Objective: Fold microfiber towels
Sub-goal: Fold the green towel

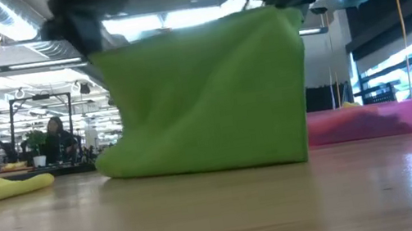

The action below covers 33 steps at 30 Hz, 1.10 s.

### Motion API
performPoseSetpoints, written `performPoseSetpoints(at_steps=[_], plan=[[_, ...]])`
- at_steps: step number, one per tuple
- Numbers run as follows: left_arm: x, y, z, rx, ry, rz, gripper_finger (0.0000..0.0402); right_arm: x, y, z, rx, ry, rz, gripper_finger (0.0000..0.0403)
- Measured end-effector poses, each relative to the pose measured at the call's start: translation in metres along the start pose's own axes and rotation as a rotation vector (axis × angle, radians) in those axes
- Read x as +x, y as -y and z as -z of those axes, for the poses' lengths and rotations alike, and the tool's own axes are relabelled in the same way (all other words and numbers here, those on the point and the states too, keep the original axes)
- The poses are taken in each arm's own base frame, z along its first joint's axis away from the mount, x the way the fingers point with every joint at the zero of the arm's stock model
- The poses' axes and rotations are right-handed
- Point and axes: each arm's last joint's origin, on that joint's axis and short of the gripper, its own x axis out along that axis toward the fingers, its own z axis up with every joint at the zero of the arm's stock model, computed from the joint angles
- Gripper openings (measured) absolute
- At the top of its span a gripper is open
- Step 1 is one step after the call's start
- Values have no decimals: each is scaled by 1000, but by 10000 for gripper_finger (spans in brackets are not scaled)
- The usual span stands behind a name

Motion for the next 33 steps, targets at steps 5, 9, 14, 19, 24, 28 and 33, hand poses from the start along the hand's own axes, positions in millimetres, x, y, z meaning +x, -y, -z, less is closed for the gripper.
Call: performPoseSetpoints(at_steps=[5, 9, 14, 19, 24, 28, 33], plan=[[-5, 15, 26, 69, -26, 5, 0, 30, -19, -4, -84, 21, 175, 6], [-6, 28, 47, 25, -42, 18, 0, 48, -30, -4, -49, 35, 219, 6], [-12, 42, 75, -87, -69, 55, 0, 66, -49, 4, -42, -8, 164, 6], [-17, 48, 93, -143, -70, 68, 0, 79, -65, 9, -119, -15, 169, 6], [-16, 44, 87, -174, -47, 44, 0, 80, -63, 13, -144, -17, 312, 6], [-9, 38, 69, -186, 35, -18, 0, 73, -50, 15, -177, -52, 430, 6], [11, 19, 42, -197, 68, -99, 0, 59, -24, 19, -150, -94, 528, 6]])
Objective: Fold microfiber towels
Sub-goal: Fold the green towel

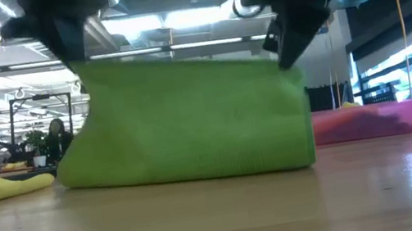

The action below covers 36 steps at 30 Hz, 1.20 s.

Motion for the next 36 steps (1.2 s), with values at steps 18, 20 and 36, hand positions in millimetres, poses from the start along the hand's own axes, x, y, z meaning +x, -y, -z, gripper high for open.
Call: performPoseSetpoints(at_steps=[18, 20, 36], plan=[[69, -43, -79, 14, 9, 22, 0, -9, 98, 25, 130, -5, 147, 6], [71, -47, -86, 12, 23, 24, 0, -10, 104, 25, 138, 5, 156, 6], [75, -56, -109, 37, 67, 86, 25, -15, 116, 25, 182, 44, 162, 71]])
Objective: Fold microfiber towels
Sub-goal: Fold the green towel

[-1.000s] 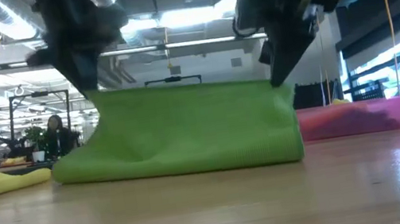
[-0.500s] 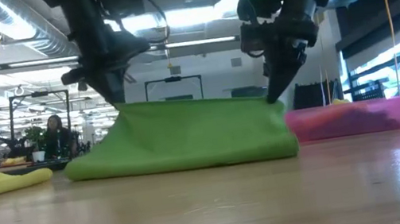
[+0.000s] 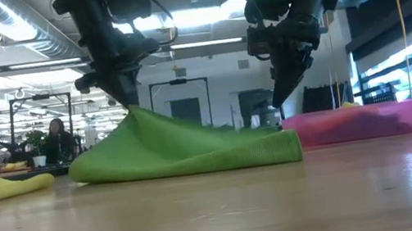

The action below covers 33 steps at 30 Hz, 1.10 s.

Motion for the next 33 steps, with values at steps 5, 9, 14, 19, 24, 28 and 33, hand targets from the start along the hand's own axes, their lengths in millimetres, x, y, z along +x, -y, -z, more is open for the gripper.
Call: performPoseSetpoints(at_steps=[5, 9, 14, 19, 24, 28, 33], plan=[[1, -2, -5, 18, 20, 10, 48, 0, 1, 1, 38, -7, 18, 130], [1, -6, -8, 20, 23, 3, 58, 0, 1, 1, 92, -7, 20, 168], [2, -9, -10, 7, 17, 6, 59, 0, -2, 0, 258, -5, -49, 186], [2, -7, -11, 36, 10, 47, 63, 6, -25, -2, 259, 5, -149, 187], [2, -6, -11, 62, 1, 67, 102, 22, -60, 6, 120, 67, -245, 187], [2, -5, -9, 71, -13, 72, 133, 30, -90, 15, -106, 122, -228, 186], [1, 0, -3, 93, -45, 94, 150, 35, -108, 26, -253, 149, -25, 173]])
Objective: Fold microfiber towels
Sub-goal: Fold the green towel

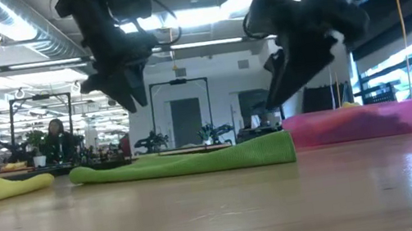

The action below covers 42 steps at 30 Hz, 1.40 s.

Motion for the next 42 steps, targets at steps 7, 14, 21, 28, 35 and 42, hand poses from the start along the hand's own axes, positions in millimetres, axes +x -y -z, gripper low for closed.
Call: performPoseSetpoints(at_steps=[7, 14, 21, 28, 35, 42], plan=[[-2, 17, 18, -4, -60, 13, 151, 18, -11, 8, -31, 24, -25, 168], [-6, 37, 41, 2, -102, 23, 151, 41, -12, 19, 19, -33, 2, 168], [-9, 48, 57, 8, -131, 5, 151, 46, -22, 24, 46, -74, -143, 167], [-10, 52, 63, 10, -127, -3, 151, 43, -32, 18, 32, -88, -165, 167], [-10, 52, 62, 28, -97, -24, 151, 45, -40, 8, 21, -35, -131, 160], [-12, 60, 66, 376, -1, -46, 151, 58, -40, 18, 104, -93, -90, 156]])
